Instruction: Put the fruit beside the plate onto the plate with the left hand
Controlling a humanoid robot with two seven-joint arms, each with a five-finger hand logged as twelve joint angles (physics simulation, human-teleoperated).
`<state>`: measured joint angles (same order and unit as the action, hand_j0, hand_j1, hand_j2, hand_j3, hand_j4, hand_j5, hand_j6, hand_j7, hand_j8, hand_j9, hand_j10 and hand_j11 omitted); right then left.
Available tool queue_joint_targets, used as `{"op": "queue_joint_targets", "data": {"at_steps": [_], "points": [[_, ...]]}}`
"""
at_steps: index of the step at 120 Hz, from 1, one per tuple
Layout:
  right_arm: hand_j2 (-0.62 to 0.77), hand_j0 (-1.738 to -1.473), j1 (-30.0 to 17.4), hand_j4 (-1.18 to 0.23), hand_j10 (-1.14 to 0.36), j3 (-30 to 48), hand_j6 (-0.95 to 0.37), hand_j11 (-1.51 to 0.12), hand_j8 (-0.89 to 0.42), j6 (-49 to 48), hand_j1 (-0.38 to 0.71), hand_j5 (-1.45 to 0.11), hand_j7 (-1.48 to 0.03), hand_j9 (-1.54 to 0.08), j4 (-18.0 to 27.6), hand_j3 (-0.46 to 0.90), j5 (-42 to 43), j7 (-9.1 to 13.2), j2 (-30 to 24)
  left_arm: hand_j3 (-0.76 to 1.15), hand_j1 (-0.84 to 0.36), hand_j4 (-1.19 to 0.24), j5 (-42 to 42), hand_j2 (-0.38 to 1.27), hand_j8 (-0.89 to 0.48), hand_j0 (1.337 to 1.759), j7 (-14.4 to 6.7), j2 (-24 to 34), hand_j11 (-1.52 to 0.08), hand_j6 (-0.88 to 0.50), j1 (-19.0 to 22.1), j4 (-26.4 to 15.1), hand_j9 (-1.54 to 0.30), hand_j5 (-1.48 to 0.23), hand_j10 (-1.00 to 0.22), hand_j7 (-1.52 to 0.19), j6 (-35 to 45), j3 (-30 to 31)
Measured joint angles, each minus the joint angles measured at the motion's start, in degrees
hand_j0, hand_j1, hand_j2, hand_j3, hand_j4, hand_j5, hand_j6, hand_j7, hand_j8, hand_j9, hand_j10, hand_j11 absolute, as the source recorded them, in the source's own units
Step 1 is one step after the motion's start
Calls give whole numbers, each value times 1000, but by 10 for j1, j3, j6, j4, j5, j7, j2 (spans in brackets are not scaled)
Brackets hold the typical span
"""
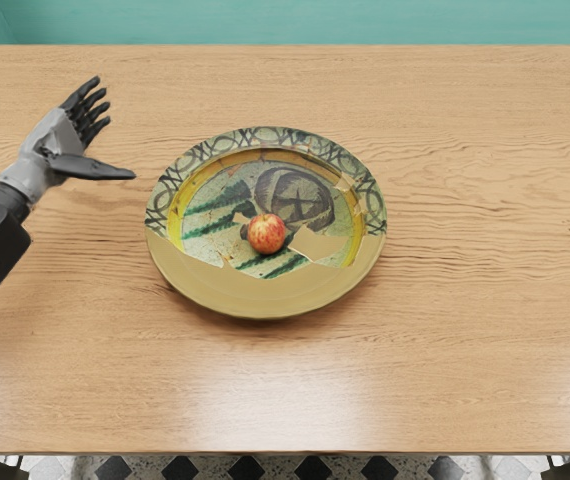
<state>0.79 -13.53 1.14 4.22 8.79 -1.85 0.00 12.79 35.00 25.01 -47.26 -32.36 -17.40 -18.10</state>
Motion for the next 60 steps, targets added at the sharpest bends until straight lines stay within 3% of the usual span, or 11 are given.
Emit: {"op": "queue_joint_targets", "data": {"at_steps": [16, 60], "points": [[0, -1658, 0, 0, 0, 0, -1, 0, 0, 0, -349, 0, 0, 0, 0, 0, 0, 0, 0, 0, 323, -22, 0, 9, -22, 1658, 0, 10, -30, -22, 30, 7, -30, -30, -22, -30, 0, -10], [0, -1658, 0, 0, 0, 0, -1, 0, 0, 0, -349, 0, 0, 0, 0, 0, 0, 0, 0, 0, 328, -18, 0, 7, -18, 1658, 0, 10, -24, -18, 33, 42, -24, -24, -18, -24, -3, -9]]}}
